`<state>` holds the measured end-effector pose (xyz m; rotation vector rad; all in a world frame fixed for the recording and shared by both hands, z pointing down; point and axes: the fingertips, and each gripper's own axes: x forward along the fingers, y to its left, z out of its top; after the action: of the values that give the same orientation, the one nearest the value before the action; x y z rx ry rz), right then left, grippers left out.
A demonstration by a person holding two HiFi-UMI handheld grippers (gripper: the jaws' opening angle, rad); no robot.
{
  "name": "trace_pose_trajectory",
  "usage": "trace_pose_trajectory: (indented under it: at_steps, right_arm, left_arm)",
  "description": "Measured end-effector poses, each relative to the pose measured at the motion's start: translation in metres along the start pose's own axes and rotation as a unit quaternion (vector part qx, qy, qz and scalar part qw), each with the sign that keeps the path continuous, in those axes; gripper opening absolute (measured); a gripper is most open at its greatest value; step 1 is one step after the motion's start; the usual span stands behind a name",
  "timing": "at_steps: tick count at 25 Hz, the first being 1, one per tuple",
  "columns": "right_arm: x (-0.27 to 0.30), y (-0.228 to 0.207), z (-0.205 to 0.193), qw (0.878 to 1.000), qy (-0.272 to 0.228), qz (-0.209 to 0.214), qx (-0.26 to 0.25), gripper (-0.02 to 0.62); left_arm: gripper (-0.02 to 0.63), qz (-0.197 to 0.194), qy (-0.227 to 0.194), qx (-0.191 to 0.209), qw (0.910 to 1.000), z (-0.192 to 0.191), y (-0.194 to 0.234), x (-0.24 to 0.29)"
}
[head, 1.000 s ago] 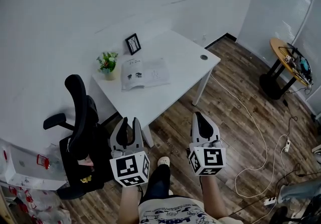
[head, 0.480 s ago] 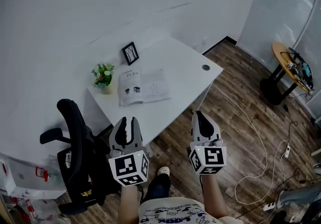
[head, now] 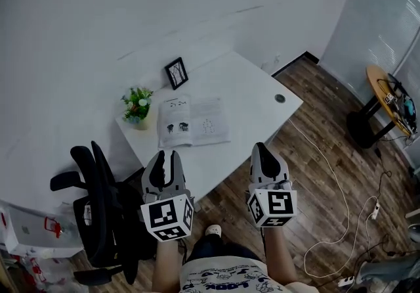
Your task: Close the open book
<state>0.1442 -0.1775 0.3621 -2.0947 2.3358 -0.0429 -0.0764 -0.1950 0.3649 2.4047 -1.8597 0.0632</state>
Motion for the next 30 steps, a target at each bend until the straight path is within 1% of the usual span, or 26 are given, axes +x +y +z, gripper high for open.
trace_pose_trajectory:
  at_steps: [11,17,22,26,30]
  right_arm:
    - [0.048,-0.005,-0.008,0.999,0.011,0.035,-0.003,0.035]
    - [0.072,-0.006,-0.009,0.998,0.019,0.068,0.002,0.035]
    - [0.091,-0.006,-0.009,0.996,0.019,0.085,0.002,0.035]
    - [0.101,-0.005,-0.015,0.995,0.024,0.093,0.003,0.035]
    - [0.110,-0.004,-0.018,0.995,0.028,0.099,0.000,0.035]
  left_arm:
    - [0.087,0.034,0.015,-0.004,0.9993,-0.007,0.008,0.036]
    - [0.087,0.062,0.020,-0.011,0.9978,-0.008,0.009,0.045]
    - [0.087,0.079,0.024,-0.016,0.9965,-0.010,0.013,0.055]
    - [0.087,0.084,0.028,-0.029,0.9956,-0.017,0.017,0.063]
    - [0.087,0.085,0.040,-0.055,0.9941,-0.028,0.023,0.073]
